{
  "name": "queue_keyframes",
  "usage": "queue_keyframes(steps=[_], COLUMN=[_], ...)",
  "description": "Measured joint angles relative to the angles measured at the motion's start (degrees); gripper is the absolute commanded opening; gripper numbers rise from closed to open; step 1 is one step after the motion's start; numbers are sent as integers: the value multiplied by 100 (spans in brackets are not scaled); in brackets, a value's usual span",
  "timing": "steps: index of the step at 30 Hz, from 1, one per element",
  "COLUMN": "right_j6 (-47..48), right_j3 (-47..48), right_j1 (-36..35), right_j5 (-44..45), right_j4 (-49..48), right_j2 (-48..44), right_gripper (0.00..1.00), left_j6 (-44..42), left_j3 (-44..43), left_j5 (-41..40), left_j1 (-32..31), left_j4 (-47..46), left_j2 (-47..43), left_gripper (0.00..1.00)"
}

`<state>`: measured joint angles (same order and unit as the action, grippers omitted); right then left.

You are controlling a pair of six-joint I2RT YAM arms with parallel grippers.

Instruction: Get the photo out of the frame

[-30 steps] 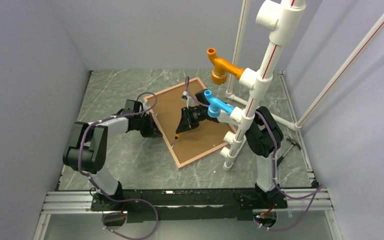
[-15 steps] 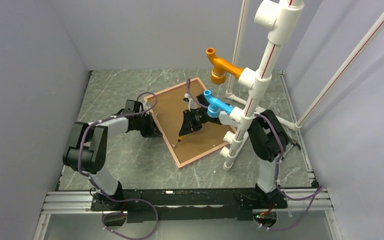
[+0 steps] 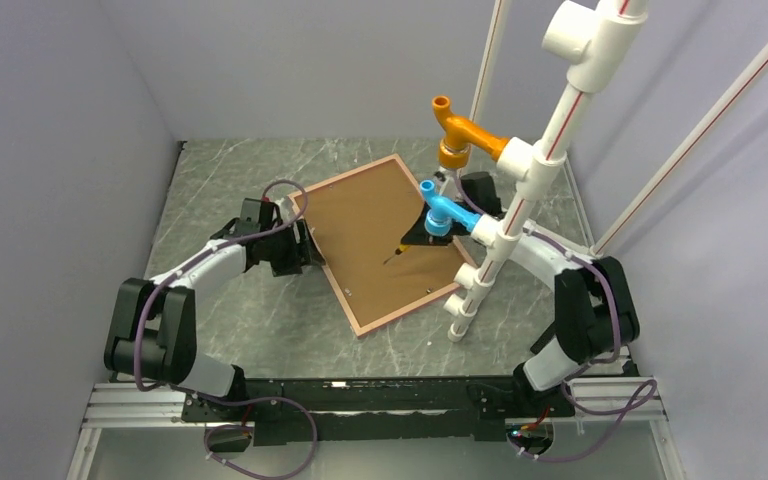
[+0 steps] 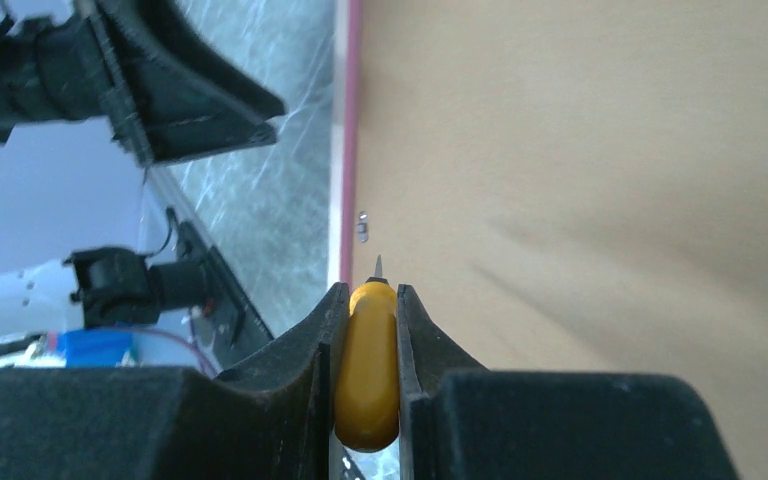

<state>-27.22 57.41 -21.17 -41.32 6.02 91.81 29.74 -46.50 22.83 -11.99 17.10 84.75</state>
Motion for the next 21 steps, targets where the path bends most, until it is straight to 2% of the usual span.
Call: queue_keyframes(steps=[3,5,9,13,21], right_j6=[74,153,175,144,125], right_j3=[-142,-251,-269,-343,-566], right_j1=[238,376,472,546,610], right_j5=[356,555,841,1228,1742], right_j4=[179,350,605,815,1163], right_j2=[-382,-601,-654,-748,-1467], right_gripper=[0,0,0,0,0], left_j6=[-15,2,273,804,1676], left_j3=[0,-2,-136,-282,-529], left_j5=[-188,-304,-619,-898,-1213], left_j1=[0,-2,-7,-4,-59], left_j4=[96,131,319,328,422], left_j2=[-216,-245,-127,199,752], left_gripper=[94,97,94,95,95])
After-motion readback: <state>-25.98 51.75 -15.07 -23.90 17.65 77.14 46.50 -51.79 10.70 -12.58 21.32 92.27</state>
